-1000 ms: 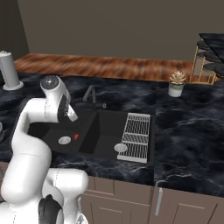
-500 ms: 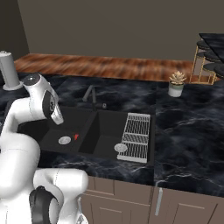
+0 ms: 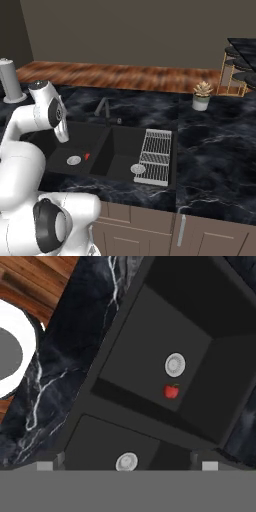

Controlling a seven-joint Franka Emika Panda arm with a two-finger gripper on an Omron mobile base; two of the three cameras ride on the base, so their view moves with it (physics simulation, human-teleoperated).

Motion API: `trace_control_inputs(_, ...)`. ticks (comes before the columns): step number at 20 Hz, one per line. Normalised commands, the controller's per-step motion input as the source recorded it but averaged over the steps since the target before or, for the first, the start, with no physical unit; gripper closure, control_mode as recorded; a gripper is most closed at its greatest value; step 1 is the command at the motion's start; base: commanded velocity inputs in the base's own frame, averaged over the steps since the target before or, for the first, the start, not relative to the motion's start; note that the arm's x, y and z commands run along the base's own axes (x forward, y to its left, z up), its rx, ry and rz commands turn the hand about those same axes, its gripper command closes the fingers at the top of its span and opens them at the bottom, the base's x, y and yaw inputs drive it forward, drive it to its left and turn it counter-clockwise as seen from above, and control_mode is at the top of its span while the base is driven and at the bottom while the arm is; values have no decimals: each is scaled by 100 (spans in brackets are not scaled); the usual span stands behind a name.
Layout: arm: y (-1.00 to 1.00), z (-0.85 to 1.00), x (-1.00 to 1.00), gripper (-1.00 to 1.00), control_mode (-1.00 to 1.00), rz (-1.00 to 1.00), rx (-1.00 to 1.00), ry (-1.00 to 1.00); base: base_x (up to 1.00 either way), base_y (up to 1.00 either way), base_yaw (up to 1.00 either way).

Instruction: Dump the bell pepper from the pot into the sink. Then turn on the water and wash the bell pepper. Then turn off the water and put the bell pepper back in the pot.

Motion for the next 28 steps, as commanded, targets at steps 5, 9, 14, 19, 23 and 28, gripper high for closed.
trace_control_inputs(5,0,-33,4,-100,-100,0,3,21,0,0,0)
trace_control_inputs(9,6,-29,11,-100,-100,0,1,16,0,0,0)
trace_control_inputs(14,20,-22,12,-100,-100,-2,0,9,0,0,0)
trace_control_inputs(19,27,-18,14,-100,-100,-5,0,3,0,0,0)
trace_control_inputs(23,10,-21,7,-100,-100,-4,0,0,0,0,0)
trace_control_inputs(28,4,-34,2,-100,-100,-2,0,0,0,0,0)
